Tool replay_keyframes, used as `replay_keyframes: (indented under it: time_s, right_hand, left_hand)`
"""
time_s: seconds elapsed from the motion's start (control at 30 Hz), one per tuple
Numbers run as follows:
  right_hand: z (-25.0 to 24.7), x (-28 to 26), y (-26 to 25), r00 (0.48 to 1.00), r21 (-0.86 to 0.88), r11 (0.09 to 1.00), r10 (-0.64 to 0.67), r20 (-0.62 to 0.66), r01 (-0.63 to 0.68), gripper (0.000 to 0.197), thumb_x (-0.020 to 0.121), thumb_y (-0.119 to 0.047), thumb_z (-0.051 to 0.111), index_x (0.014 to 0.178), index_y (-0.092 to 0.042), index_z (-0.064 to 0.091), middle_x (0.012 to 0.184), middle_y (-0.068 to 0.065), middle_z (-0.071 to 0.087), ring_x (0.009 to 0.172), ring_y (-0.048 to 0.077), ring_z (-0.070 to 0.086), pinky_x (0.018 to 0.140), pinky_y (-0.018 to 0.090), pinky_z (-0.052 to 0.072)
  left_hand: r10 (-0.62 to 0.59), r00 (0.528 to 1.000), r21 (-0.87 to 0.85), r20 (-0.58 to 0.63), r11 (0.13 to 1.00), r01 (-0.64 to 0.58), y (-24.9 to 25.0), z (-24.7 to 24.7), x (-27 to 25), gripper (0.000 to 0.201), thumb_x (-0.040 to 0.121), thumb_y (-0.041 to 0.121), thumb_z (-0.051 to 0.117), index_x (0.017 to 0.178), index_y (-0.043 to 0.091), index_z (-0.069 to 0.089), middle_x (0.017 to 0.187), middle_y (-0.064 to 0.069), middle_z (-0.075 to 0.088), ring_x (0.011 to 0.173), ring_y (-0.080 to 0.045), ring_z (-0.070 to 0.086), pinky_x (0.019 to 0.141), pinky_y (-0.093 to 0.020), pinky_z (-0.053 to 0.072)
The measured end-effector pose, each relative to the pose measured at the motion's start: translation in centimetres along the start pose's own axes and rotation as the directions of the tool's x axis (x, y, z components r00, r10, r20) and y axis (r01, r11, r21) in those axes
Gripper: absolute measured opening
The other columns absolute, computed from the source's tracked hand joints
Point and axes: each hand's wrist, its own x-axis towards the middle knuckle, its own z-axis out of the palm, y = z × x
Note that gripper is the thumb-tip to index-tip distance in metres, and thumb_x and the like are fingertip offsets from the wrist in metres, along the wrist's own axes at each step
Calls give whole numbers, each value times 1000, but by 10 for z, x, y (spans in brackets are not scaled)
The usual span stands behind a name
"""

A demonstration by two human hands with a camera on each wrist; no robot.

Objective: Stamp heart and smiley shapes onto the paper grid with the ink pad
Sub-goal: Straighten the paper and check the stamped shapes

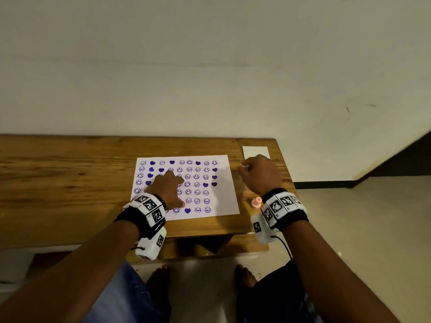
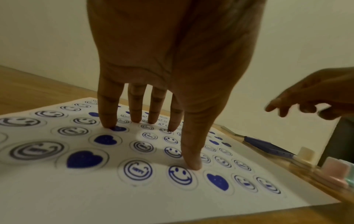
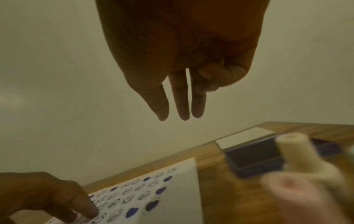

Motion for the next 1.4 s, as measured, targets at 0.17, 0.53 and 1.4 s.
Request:
replay_keyframes:
  time_s: [0.17, 0.53, 1.4]
  right_hand:
    - [28, 33, -41, 974, -121, 992, 5, 228, 23, 42, 100, -36, 50, 126, -8, 65, 139, 15, 56, 123, 34, 55, 104, 37, 42]
    - [56, 20, -56, 933, 32, 996, 69, 352, -86, 71, 93, -72, 32, 111, -15, 71, 124, 16, 65, 119, 36, 56, 105, 48, 43]
    - [-3, 8, -27, 978, 775, 608, 198, 60, -171, 25, 87, -25, 64, 73, -5, 63, 71, 10, 59, 71, 20, 51, 66, 35, 43]
  left_hand:
    - [-8, 1000, -25, 9, 1000, 8, 3, -5, -3, 81, 64, 40, 85, 134, 27, 46, 136, 0, 39, 128, -27, 41, 99, -47, 44]
    - [-8, 1000, -66, 13, 998, 9, 2, -4, -4, 81, 66, 38, 84, 135, 28, 44, 139, 1, 37, 132, -29, 33, 100, -50, 42]
    - [-75, 966, -337, -247, 942, -13, -95, -79, -19, 46, 76, 19, 74, 121, 15, 63, 126, -7, 63, 112, -24, 60, 92, -29, 45]
